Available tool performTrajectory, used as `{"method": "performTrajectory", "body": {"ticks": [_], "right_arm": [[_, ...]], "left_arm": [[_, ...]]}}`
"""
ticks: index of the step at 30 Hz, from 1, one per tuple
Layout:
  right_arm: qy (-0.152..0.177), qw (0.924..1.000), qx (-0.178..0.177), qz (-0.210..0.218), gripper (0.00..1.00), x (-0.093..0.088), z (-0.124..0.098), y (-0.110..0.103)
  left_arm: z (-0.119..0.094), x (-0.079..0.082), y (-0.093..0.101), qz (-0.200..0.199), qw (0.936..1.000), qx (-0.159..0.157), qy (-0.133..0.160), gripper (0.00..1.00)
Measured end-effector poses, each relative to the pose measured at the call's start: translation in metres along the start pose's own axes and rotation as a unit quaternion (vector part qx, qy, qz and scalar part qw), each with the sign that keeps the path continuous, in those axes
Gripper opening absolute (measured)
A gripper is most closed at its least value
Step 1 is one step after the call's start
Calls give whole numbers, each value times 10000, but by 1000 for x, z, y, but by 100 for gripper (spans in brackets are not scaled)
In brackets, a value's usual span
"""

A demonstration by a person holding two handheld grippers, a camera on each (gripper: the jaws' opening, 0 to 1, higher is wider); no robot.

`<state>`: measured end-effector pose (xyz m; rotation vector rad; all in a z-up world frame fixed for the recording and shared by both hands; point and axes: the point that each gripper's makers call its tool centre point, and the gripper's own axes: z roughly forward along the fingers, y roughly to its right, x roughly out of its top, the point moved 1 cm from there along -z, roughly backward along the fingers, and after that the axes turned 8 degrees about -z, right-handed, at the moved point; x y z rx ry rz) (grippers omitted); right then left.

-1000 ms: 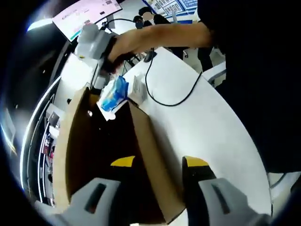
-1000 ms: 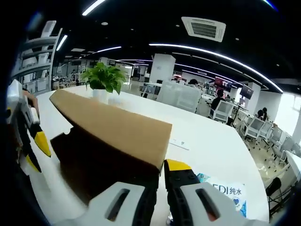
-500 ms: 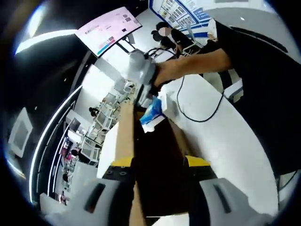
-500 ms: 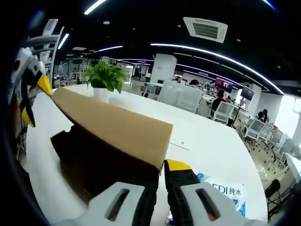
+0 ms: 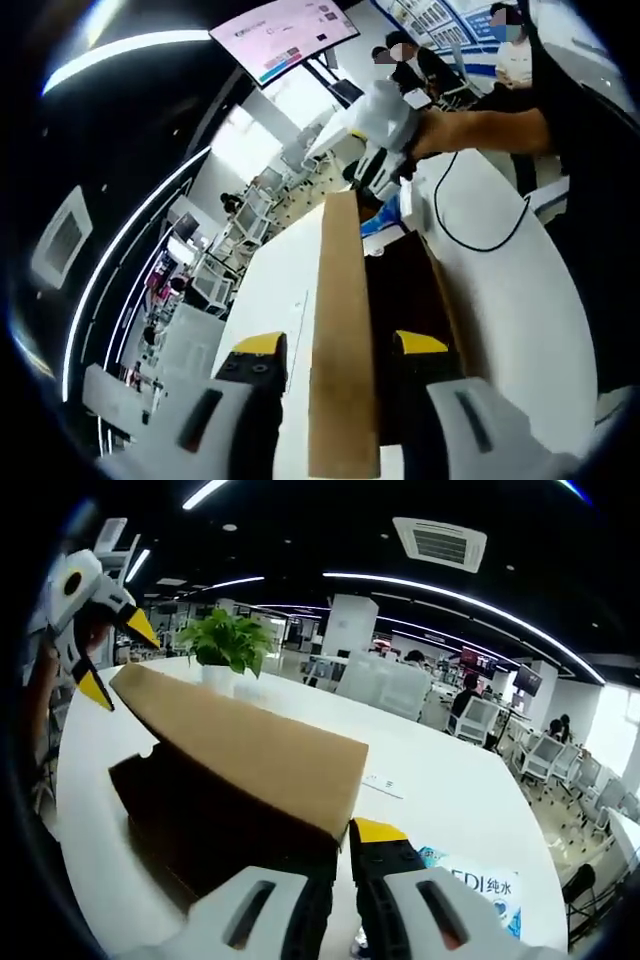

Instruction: Operate the shoe box by opening the lid, removing the specified soft item, and placing it in the target area until the item is outside and the box remains undamaged.

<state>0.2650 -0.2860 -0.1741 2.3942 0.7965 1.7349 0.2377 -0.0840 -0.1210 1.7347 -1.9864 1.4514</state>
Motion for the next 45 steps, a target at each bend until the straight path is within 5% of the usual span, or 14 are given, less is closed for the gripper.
{"method": "performTrajectory", "body": {"ticks": [7,26,31,38,42,45], "right_arm": [[22,10000,7,23,3,-1,-1,-1],[83,9999,72,-8,4,-2,-2,-3],[178,9988,397,215,7,-3,-6,-5],[110,9964,790,-304,17,-7,-26,-4],[-220,9841,754,-1592,21,-12,-46,9],[-186,9772,865,-1929,28,-1,-60,9]], "left_arm": [[1,-10,-4,-369,9991,72,-209,40],[6,-19,2,-374,9984,-3,-433,32],[7,-20,2,-288,9985,23,-471,32],[7,-21,3,-237,9985,41,-488,32],[6,-21,4,-195,9986,35,-491,32],[6,-22,3,-197,9986,36,-491,32]]}}
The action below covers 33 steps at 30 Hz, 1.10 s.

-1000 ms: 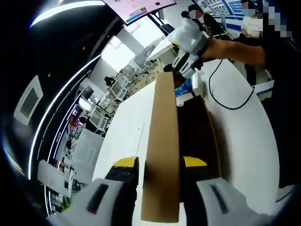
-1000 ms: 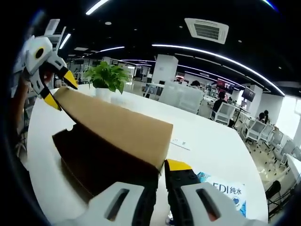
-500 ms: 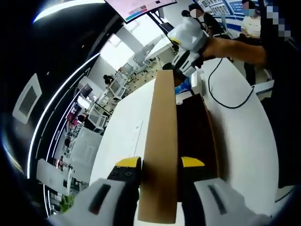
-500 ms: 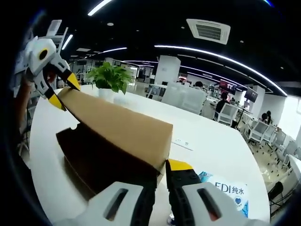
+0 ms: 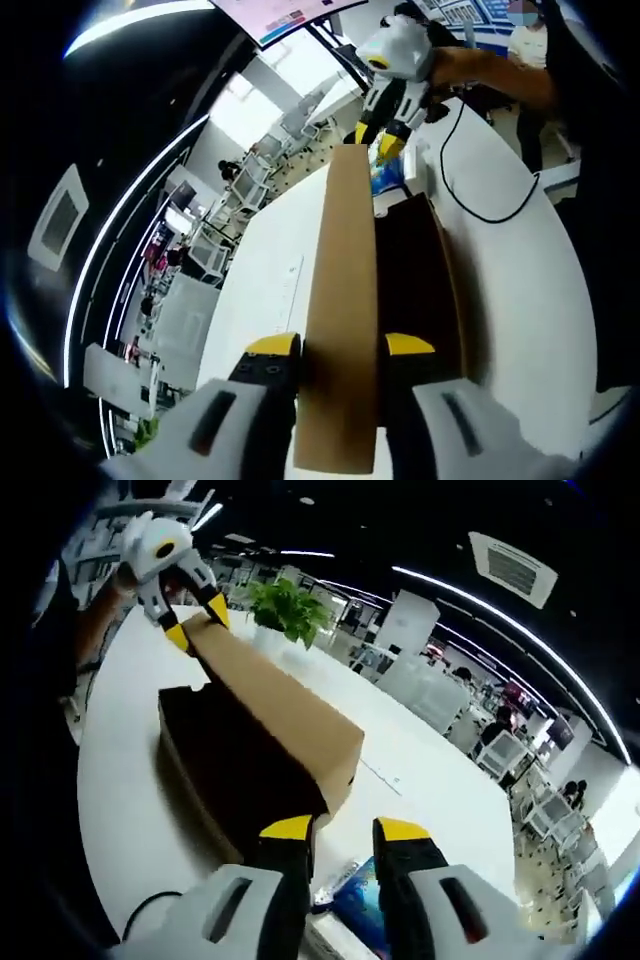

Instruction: Operate the shoe box by opening the lid, removing the specified soft item, and placing it in the target area until the item is outside and the box remains undamaged.

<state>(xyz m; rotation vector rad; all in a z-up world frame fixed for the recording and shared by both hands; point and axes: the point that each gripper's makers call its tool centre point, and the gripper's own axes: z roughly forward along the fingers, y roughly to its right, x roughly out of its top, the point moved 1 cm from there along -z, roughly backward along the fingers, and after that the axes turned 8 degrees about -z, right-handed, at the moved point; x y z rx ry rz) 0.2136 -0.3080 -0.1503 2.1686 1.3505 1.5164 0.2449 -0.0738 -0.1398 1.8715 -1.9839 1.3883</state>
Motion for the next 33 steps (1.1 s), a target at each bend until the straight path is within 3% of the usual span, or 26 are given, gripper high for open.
{"method": "performTrajectory", "body": {"ticks": [4,7,15,24,33], "right_arm": [[51,9970,-69,-774,37,25,-18,7],[141,9904,-22,-1372,43,53,-23,4],[277,9749,425,-2169,51,96,-3,-19],[55,9580,735,-2771,49,103,33,-34],[52,9527,1048,-2854,39,102,45,-43]], "left_arm": [[0,-1,1,48,10000,6,-10,32],[0,-1,0,51,10000,31,-8,32],[1,-1,1,68,10000,32,14,32],[3,-1,2,95,9999,27,21,32],[5,-2,3,159,9999,21,20,32]]}}
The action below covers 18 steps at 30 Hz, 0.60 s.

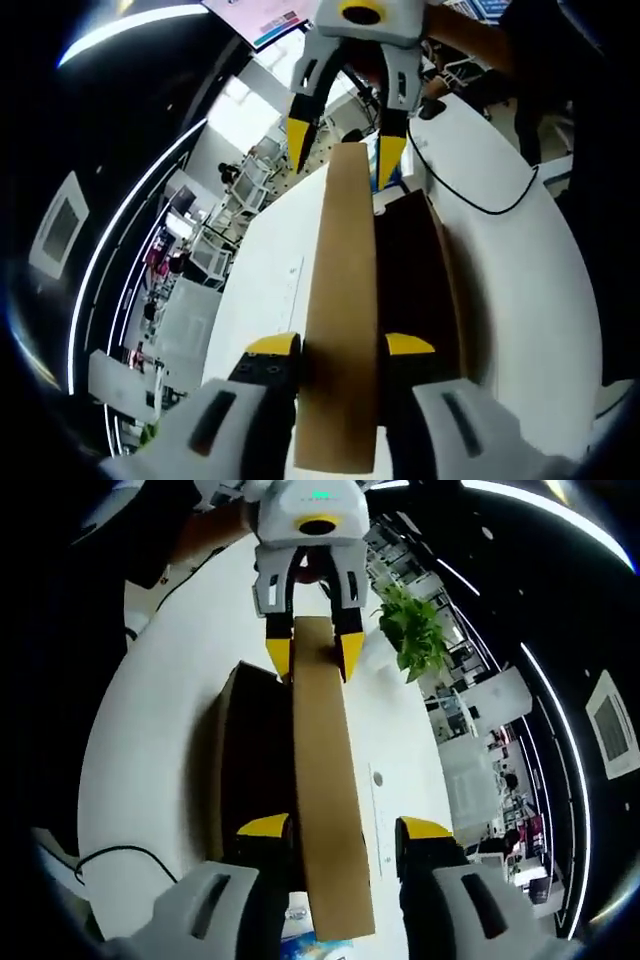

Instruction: Operate the shoe box by opening the lid, removing the specified soft item, and placing it in the target area until the item is outside and the box remains undamaged.

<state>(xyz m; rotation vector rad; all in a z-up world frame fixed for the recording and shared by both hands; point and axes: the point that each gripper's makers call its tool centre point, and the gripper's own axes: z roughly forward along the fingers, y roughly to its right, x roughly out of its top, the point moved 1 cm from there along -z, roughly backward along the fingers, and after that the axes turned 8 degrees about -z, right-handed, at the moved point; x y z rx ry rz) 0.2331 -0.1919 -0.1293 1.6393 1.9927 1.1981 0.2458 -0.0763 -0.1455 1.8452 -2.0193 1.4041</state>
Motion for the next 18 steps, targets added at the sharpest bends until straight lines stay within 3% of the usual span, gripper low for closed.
{"method": "performTrajectory", "body": {"ticks": [5,9,18], "right_arm": [[-30,9999,108,27,36,-3,5,-3],[-55,9996,274,36,28,-4,7,-10],[-22,9996,267,-27,28,-3,6,-15]], "left_arm": [[1,-1,1,58,10000,0,-17,32],[1,-1,2,58,10000,-12,-3,32],[1,-3,4,123,9999,-12,-37,32]]}}
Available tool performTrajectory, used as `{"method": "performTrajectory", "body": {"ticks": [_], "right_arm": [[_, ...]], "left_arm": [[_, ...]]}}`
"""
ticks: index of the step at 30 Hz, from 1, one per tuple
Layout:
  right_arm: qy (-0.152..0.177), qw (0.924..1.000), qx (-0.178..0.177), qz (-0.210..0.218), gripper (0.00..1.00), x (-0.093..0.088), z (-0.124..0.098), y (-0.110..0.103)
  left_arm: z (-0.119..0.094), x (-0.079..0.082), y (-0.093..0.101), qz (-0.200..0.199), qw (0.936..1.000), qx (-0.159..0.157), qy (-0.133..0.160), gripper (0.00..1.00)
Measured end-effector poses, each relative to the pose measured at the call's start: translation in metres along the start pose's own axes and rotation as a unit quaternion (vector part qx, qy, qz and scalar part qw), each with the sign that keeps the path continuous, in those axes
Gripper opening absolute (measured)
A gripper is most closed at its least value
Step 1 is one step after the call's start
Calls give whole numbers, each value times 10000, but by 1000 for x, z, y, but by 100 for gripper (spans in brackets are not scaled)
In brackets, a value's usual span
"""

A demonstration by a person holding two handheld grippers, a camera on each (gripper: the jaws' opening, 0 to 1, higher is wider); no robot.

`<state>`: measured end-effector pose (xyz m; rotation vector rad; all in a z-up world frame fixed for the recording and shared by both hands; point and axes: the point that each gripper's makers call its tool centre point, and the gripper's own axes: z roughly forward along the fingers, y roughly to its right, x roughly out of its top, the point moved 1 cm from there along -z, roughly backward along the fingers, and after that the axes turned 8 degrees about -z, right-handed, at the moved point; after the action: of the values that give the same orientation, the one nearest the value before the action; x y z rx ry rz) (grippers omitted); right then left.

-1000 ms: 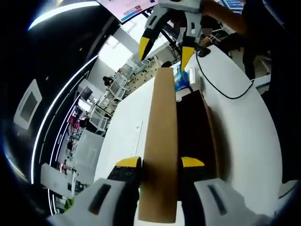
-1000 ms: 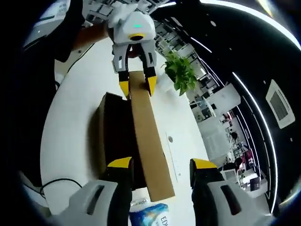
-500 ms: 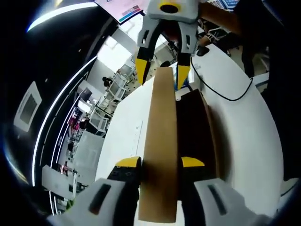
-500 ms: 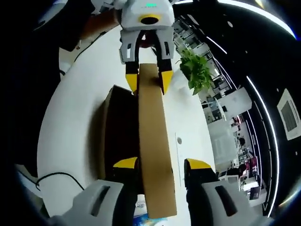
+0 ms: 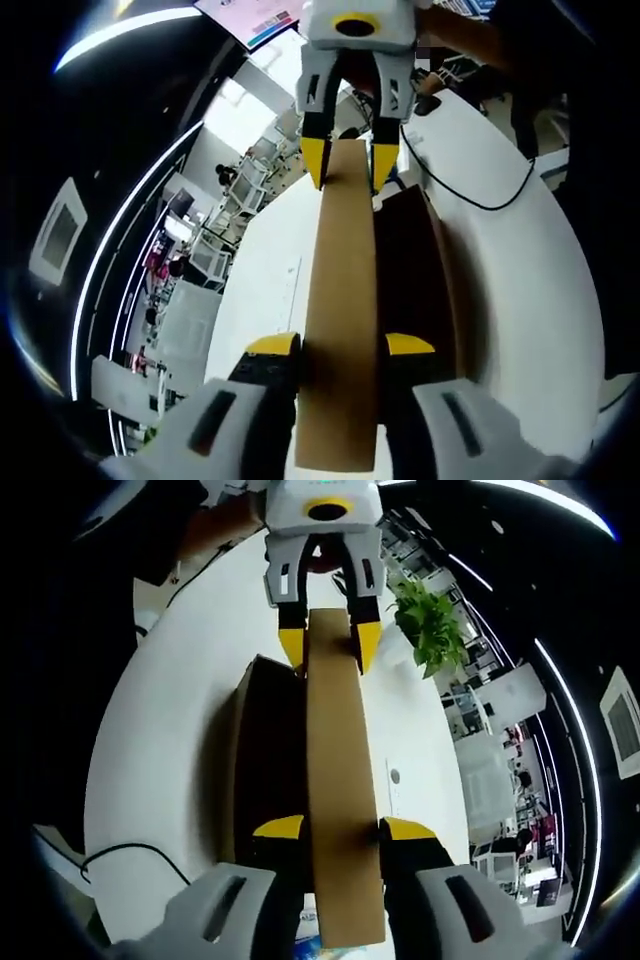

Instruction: Operate the shoe box by opening the lid, removing the specified soft item, and placing it in the target area until the item is outside and the box remains undamaged.

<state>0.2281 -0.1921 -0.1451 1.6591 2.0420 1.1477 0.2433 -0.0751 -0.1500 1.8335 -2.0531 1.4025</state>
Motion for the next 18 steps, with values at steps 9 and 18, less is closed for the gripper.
{"method": "performTrajectory", "body": {"ticks": [9,18], "right_arm": [[-22,9999,-72,-67,27,1,1,-8],[-27,9997,-238,-74,28,2,2,-15]], "left_arm": [[0,-3,8,173,9997,134,-67,32],[-1,-4,13,395,9990,188,15,31]]}}
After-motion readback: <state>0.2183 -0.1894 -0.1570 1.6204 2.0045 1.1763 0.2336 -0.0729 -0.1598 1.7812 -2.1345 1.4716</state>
